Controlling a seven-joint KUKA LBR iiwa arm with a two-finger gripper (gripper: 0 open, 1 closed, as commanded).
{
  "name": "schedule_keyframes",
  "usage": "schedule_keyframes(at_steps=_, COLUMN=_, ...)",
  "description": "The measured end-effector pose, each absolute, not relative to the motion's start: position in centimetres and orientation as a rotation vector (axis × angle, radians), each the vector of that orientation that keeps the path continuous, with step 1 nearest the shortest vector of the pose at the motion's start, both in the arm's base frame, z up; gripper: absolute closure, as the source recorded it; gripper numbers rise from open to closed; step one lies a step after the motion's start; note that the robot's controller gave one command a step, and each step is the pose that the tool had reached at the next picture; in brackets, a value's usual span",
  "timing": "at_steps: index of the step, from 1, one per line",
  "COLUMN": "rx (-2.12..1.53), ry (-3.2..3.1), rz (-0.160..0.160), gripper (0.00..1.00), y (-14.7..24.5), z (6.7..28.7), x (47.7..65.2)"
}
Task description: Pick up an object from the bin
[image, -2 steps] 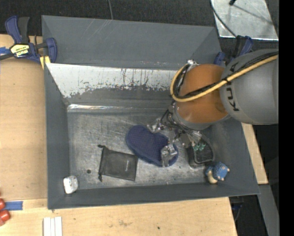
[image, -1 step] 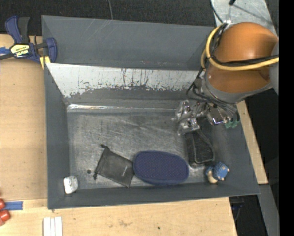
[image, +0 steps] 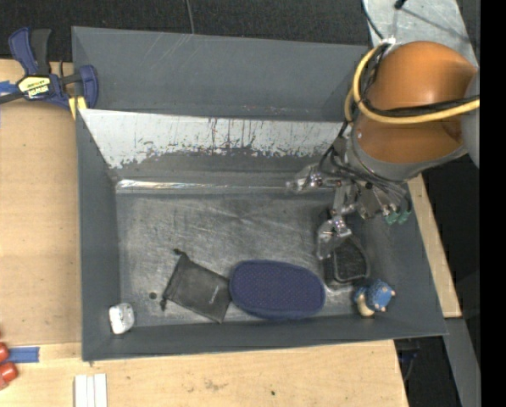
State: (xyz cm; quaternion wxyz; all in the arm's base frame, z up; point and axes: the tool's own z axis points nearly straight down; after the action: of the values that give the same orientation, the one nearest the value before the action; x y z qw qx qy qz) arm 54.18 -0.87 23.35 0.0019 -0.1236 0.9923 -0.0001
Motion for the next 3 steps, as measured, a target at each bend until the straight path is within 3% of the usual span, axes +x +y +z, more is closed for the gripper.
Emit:
schedule_keyframes(at_steps=1, rx=-0.650, ry=3.077, rz=0.005, gripper=0.00, y=7.3, z=12.8, x=53.7)
schedule_keyframes(at_steps=2, rx=-0.715, ry=3.045, rz=0.003, gripper=0.00, y=5.9, z=8.5, x=53.4)
schedule_keyframes(at_steps=3, rx=-0.721, ry=3.071, rz=-0.001, gripper=1.00, y=5.5, z=8.3, x=52.9)
